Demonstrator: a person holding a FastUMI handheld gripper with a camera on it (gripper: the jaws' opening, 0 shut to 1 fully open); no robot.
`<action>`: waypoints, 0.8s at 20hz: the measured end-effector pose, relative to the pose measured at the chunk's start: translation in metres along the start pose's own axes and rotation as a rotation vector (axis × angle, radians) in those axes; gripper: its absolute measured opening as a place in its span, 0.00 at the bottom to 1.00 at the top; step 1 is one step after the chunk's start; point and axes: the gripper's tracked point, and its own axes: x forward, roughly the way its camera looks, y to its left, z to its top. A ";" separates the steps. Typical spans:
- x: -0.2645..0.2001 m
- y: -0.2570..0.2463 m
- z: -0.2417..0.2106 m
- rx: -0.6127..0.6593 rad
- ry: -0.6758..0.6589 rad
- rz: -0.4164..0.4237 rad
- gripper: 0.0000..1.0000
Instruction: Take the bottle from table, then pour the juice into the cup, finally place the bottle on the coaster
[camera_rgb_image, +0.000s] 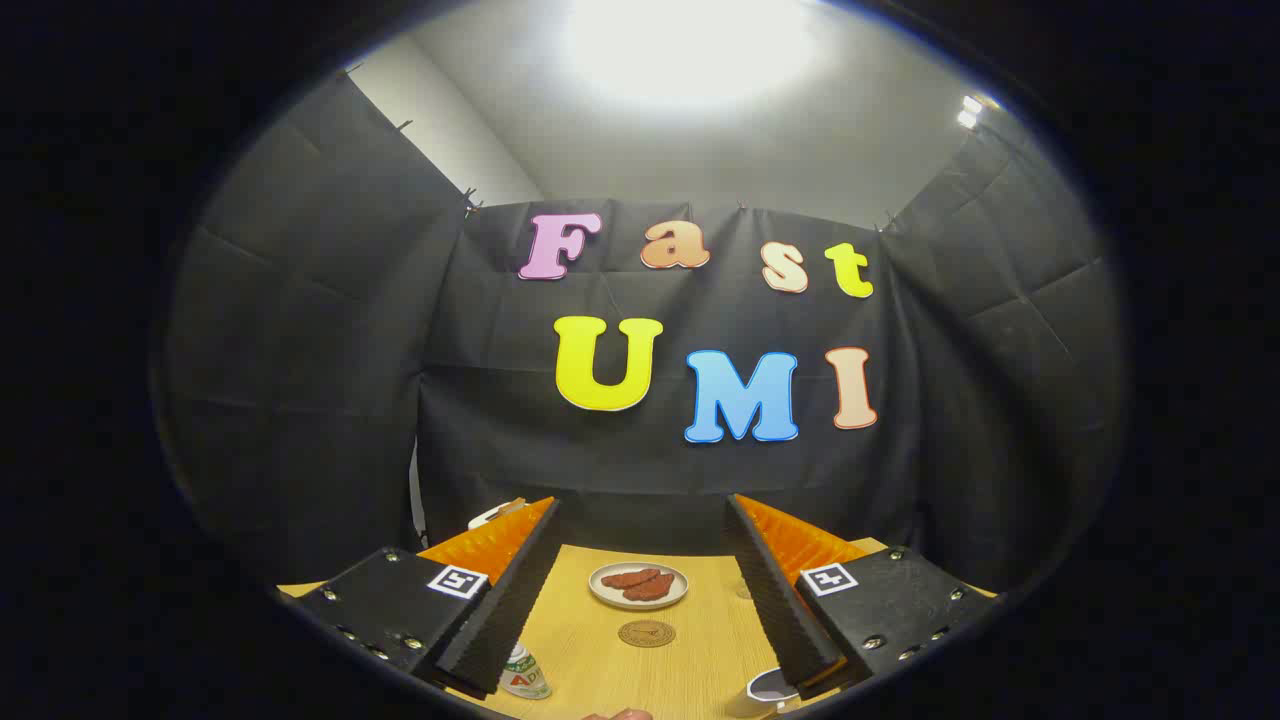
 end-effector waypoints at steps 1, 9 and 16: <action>0.000 0.000 0.001 0.001 -0.005 0.000 0.98; -0.005 0.003 0.004 0.021 -0.019 -0.001 0.98; -0.009 0.005 0.005 0.017 -0.016 -0.007 0.98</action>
